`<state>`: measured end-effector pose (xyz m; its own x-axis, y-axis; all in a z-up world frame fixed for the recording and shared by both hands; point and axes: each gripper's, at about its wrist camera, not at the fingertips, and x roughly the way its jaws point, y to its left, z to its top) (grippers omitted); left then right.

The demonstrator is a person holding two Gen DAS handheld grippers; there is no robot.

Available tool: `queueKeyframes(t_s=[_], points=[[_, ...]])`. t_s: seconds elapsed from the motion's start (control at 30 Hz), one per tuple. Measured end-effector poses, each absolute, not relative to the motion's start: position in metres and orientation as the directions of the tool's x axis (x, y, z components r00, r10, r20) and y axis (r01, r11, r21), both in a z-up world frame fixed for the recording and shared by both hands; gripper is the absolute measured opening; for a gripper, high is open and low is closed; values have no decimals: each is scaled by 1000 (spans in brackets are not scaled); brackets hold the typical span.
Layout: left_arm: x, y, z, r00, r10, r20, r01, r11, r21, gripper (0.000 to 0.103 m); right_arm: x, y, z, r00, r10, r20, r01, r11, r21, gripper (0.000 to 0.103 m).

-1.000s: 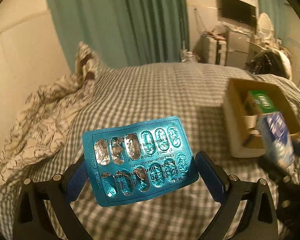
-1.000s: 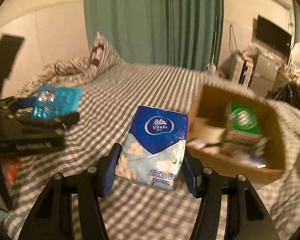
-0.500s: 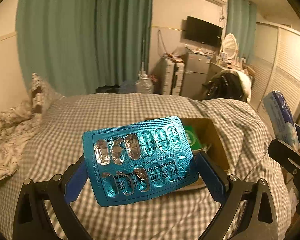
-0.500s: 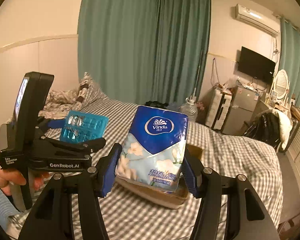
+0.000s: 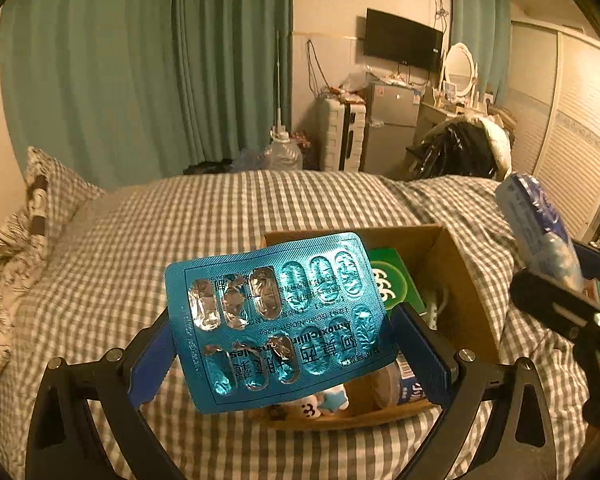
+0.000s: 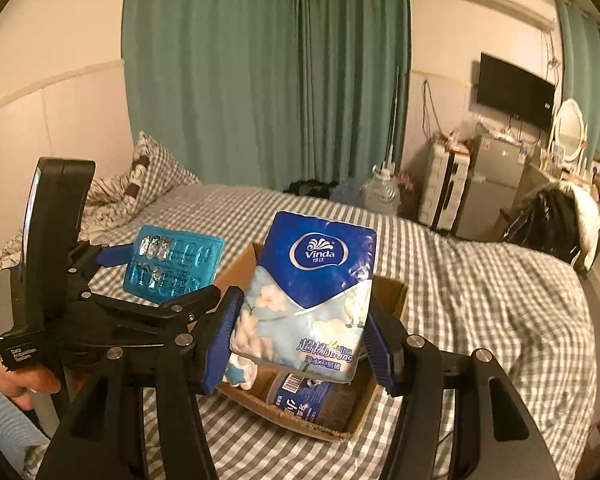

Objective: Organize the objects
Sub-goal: 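Carry the blister pack and tissue pack into the box and open both tools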

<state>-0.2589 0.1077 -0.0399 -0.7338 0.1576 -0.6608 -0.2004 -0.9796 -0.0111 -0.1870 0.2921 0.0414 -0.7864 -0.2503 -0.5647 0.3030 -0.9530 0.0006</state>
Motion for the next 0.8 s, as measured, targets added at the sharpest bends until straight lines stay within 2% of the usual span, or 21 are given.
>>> queueKeyframes(t_s=[0.3, 0.6, 0.63, 0.67, 0.73, 0.8], points=[[-292, 124, -79, -698, 177, -694, -225, -974, -21, 101, -237, 308, -5, -718, -235, -655, 255, -965, 67, 57], [-301, 140, -95, -687, 165, -707, -268, -963, 35, 103, -252, 313, -23, -712, -163, -683, 194, -980, 31, 59], [-300, 143, -97, -677, 170, -716, -281, -959, 38, 103, -253, 315, -23, -720, -154, -676, 189, -982, 22, 62], [-300, 143, -98, -671, 175, -720, -289, -957, 38, 103, -252, 314, -21, -729, -147, -669, 183, -983, 17, 71], [-298, 144, -99, -661, 173, -730, -295, -955, 41, 103, -249, 314, -16, -747, -137, -650, 168, -986, 14, 82], [-298, 143, -99, -657, 161, -736, -286, -957, 45, 103, -246, 314, -11, -756, -140, -639, 166, -986, 19, 84]])
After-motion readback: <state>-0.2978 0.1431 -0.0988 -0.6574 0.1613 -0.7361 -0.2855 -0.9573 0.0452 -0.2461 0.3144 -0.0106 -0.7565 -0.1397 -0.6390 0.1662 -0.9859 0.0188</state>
